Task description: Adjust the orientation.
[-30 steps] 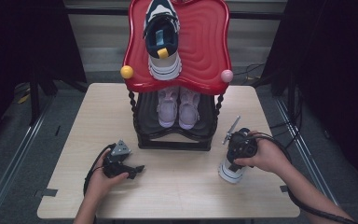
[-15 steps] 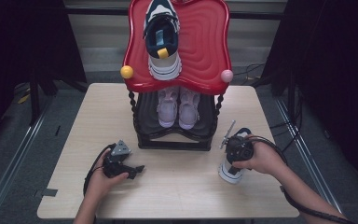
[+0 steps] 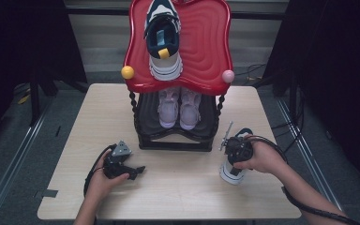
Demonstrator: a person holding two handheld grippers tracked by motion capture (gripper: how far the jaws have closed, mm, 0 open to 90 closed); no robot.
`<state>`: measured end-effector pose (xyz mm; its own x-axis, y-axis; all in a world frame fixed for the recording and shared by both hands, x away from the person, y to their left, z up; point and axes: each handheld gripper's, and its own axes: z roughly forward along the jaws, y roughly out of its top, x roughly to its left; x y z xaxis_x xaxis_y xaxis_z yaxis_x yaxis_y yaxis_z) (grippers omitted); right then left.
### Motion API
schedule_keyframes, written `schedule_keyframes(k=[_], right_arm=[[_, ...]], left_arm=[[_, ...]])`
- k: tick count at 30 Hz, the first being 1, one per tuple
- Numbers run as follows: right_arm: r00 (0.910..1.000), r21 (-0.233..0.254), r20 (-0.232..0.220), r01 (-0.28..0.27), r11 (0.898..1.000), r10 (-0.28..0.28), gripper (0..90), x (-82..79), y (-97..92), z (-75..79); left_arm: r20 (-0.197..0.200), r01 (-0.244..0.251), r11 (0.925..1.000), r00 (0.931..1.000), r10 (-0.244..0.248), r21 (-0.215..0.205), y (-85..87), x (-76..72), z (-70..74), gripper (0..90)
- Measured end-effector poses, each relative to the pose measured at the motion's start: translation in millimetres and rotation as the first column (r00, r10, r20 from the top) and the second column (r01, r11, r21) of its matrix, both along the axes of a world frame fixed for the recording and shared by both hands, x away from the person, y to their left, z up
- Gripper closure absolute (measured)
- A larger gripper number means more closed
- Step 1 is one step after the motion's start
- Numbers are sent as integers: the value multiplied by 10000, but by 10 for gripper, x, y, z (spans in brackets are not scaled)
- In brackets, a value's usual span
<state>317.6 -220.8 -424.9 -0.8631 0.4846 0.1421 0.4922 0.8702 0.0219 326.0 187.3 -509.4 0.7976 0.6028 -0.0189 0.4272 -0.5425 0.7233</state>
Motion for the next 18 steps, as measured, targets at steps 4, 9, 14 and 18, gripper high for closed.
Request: schedule_keyframes(k=[4, 9, 14, 18], right_arm=[[9996, -39, 45, -296, 9996, 296, 703, 10, -3, -2], [9995, -122, -14, -317, 9994, 317, 707, -10, -6, 12], [9986, -169, 34, -531, 9984, 532, 708, -41, -31, 29], [9959, -103, 229, -869, 9962, 871, 709, -62, -54, 76]], left_arm=[[0, -3, 10000, 10000, 3, -1, 0, 0, 0, 127], [-1, -2, 10000, 10000, 2, 0, 0, 0, 0, 127], [-2, -1, 10000, 10000, 1, 1, 0, 0, 0, 127], [2, -5, 10000, 10000, 5, -5, -1, -1, 0, 127]])
